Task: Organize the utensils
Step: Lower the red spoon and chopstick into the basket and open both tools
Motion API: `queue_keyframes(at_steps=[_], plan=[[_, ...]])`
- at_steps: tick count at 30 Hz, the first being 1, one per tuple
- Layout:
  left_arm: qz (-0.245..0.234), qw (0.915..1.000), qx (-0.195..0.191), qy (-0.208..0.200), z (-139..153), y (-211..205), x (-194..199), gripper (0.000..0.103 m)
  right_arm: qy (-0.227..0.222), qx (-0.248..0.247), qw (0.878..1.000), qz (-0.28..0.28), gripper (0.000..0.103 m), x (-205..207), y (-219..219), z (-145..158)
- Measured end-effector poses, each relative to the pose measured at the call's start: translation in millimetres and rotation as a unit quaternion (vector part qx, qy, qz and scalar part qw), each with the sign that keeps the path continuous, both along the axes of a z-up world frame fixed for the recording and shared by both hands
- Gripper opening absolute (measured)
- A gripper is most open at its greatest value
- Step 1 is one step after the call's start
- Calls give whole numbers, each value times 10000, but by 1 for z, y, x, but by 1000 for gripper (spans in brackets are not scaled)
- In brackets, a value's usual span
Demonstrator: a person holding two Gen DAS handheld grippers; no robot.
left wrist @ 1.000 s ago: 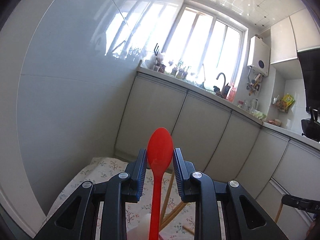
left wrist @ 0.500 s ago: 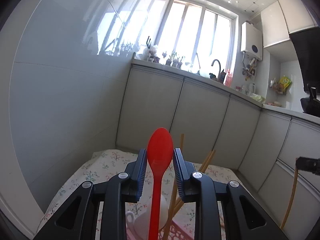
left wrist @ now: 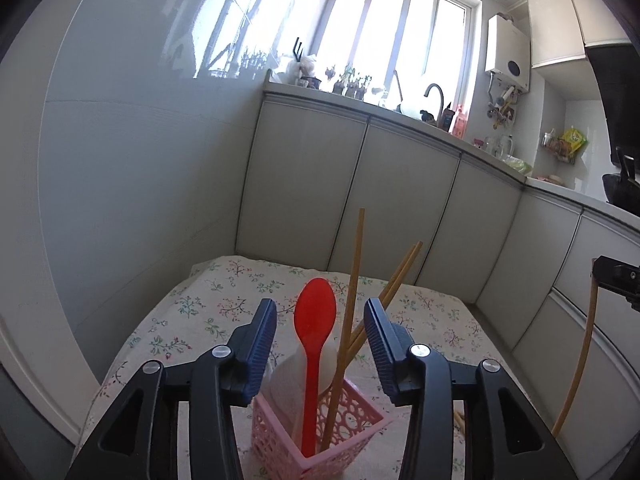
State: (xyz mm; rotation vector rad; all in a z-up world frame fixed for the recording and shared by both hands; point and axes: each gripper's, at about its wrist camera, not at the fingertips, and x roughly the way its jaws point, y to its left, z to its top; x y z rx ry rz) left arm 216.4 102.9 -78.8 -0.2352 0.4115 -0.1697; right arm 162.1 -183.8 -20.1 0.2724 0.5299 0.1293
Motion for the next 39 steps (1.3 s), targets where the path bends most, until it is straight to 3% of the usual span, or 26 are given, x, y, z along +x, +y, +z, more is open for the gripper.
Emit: queue_keyframes(at_steps=[6,8,14,21,24,32,39], plan=[[319,9969,17,720,19,14,-21,71,-192,48,9998,-39,7,0,10,13],[478,9923,260,1110,25,19,-24,74,-296,127,9994,-90,7,0,14,19],[791,9685,655,2267,25,29,-46,85,-744,248,9965,-277,7,7,35,44],[879,9385,906,3213,-17,41,-55,86,-1347,24,9905,-273,7,21,75,69],[809,9350,694,3381,-28,45,-53,86,-1506,-73,9878,-397,7,32,94,70],[816,9223,713,3709,-51,50,-41,86,-1527,-35,9862,-643,7,70,128,35],[754,9241,691,3682,-50,46,-40,86,-1212,-276,9899,-679,7,91,140,-13]])
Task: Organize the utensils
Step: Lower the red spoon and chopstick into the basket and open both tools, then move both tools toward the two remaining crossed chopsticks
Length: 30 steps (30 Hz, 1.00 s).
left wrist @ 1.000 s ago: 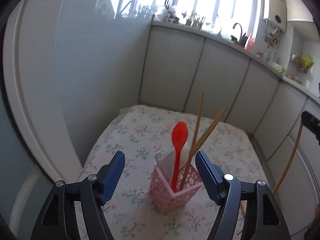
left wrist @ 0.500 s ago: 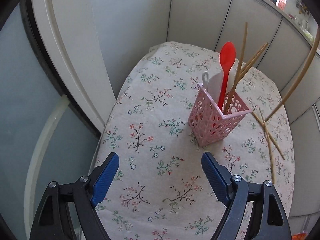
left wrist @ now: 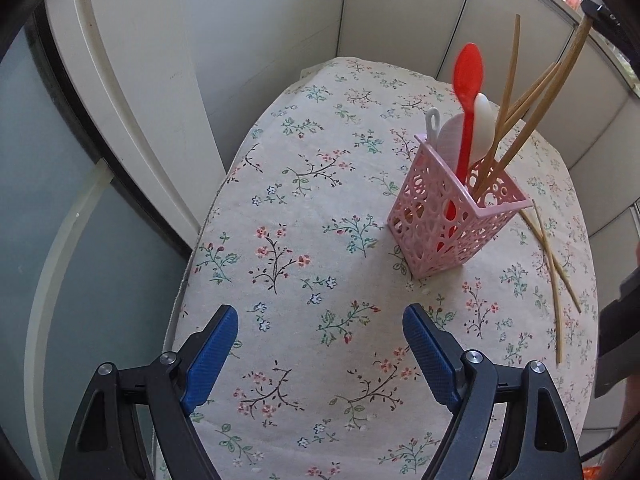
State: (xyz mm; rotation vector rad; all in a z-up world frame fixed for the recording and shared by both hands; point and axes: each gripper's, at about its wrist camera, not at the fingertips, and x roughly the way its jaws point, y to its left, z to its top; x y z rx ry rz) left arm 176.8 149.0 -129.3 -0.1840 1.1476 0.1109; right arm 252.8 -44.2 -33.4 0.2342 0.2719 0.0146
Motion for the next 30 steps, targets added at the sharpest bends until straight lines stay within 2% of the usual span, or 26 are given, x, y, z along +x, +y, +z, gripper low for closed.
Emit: queue_keyframes(at_steps=[4,10,12,14,15,18,22,27,30], plan=[[-49,10000,18,-21,1,-4,1,86,196,-90,9996,197,7,0,1,-17],[-75,9999,16,-104,5,-8,0,86,523,178,9964,646,11,3,-10,-22],[-107,9998,40,-151,7,-10,-1,86,560,244,9959,662,28,-2,-19,-17],[-135,9997,60,-175,7,-11,-1,86,552,300,9957,683,40,-10,-29,-11],[-147,9997,71,-184,8,-12,-1,86,566,293,9957,673,42,-16,-34,-6],[-192,9996,71,-187,8,-15,-2,86,751,262,9951,580,44,-32,-53,4],[-283,9994,114,-187,9,-21,-6,86,1211,174,9915,435,48,-56,-84,7],[-357,9992,41,-189,13,-33,-11,86,1867,-14,9823,165,50,-85,-126,-4],[-471,9987,62,-178,14,-49,-13,86,2172,54,9761,-10,50,-104,-151,-16]])
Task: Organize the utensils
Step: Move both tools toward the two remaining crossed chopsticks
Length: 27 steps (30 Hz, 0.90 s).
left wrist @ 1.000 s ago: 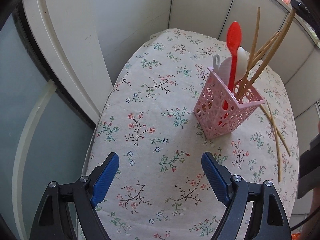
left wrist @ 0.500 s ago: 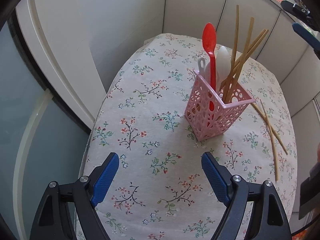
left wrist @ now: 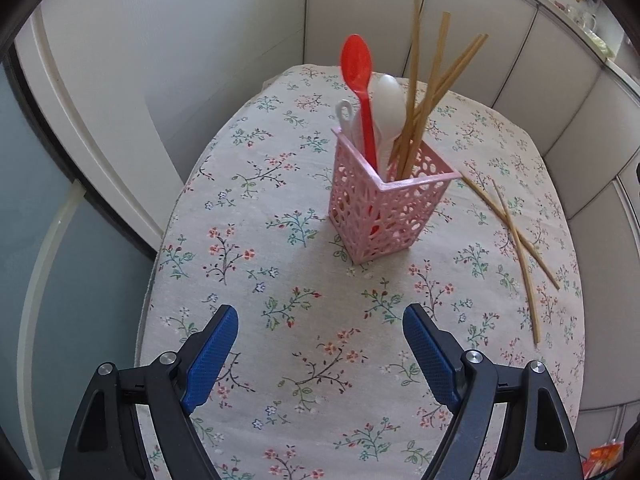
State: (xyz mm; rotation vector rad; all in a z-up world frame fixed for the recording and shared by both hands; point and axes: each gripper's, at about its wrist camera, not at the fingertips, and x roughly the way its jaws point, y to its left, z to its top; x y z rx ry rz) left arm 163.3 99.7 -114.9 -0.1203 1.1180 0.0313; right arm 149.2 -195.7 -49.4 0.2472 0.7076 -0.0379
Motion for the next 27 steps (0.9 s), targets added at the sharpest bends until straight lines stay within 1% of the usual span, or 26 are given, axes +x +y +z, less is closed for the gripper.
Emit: queue_keyframes(at_steps=[3,5,8,12,15,17,19,21,22,23,24,25,27], plan=[[-224,9997,17,-8,0,-23,-3,86,283,129,9994,-155,50,-17,-22,-16],[-398,9992,-23,54,-3,-40,-3,86,546,80,9982,-247,50,-25,-34,-28],[-649,9973,-240,233,-14,-65,-1,86,954,32,9948,-349,50,-35,-49,-50],[-852,9947,-372,439,-30,-96,6,84,1544,16,9865,-541,50,-38,-70,-79],[-988,9926,-560,424,-35,-122,15,84,1807,137,9817,-583,50,-40,-83,-94],[-1080,9911,-692,361,-35,-139,28,80,1842,202,9810,-578,50,-39,-92,-97],[-1160,9899,-778,243,-34,-154,45,66,1837,217,9804,-684,50,-40,-100,-99],[-1193,9895,-814,116,-33,-164,62,62,1856,308,9797,-699,50,-42,-107,-100],[-1214,9886,-893,70,-33,-168,71,59,1856,354,9796,-683,50,-41,-110,-101],[-1208,9877,-994,66,-36,-173,80,57,1856,371,9796,-669,50,-40,-112,-102],[-1166,9871,-1088,109,-40,-175,89,49,1854,354,9798,-663,50,-40,-114,-102],[-1105,9869,-1163,170,-45,-178,97,44,1850,329,9799,-672,50,-39,-116,-102],[-1013,9867,-1247,257,-56,-184,112,39,1881,315,9792,-691,50,-39,-121,-105]])
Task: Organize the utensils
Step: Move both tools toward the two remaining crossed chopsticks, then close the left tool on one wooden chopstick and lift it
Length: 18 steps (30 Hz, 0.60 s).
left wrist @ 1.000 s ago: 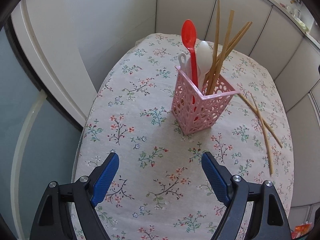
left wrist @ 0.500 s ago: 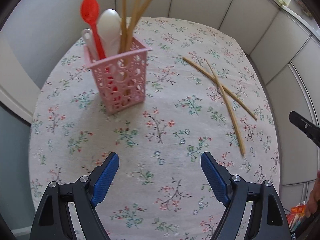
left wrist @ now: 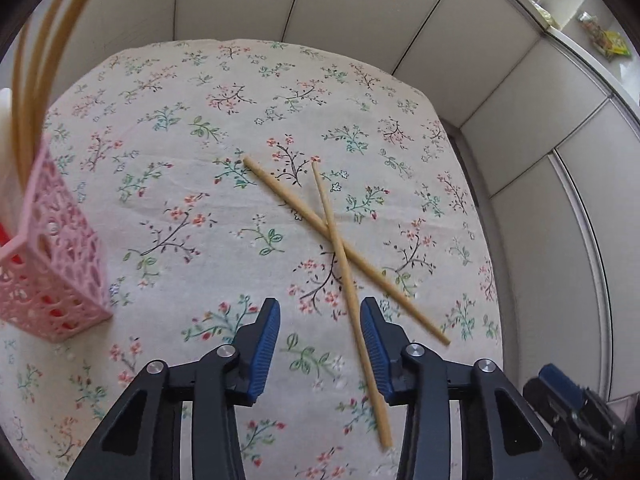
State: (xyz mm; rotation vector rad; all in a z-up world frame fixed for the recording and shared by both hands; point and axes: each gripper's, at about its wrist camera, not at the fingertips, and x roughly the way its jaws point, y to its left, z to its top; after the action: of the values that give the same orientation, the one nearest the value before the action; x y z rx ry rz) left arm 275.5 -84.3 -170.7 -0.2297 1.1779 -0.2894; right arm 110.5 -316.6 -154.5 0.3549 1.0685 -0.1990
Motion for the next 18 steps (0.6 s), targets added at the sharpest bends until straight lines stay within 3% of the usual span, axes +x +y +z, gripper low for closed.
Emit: queue_keyframes(at_steps=[6,9,12,15,18], plan=[[93,9999,-10,-82,-22,-17,31,25,54,-52,10000,19,50,1,-7,-5],[132,9997,-186,83,-32,-19,42,22,19,-144,9998,132,50,4,-4,-6],[127,9995,-246,177,-39,-20,47,11,61,-162,9996,200,50,8,-2,-10],[109,9987,-433,259,-41,-15,47,7,89,-202,9995,245,50,12,0,-13],[128,9988,-366,285,-37,-5,41,6,103,-170,9995,245,50,15,1,-15]])
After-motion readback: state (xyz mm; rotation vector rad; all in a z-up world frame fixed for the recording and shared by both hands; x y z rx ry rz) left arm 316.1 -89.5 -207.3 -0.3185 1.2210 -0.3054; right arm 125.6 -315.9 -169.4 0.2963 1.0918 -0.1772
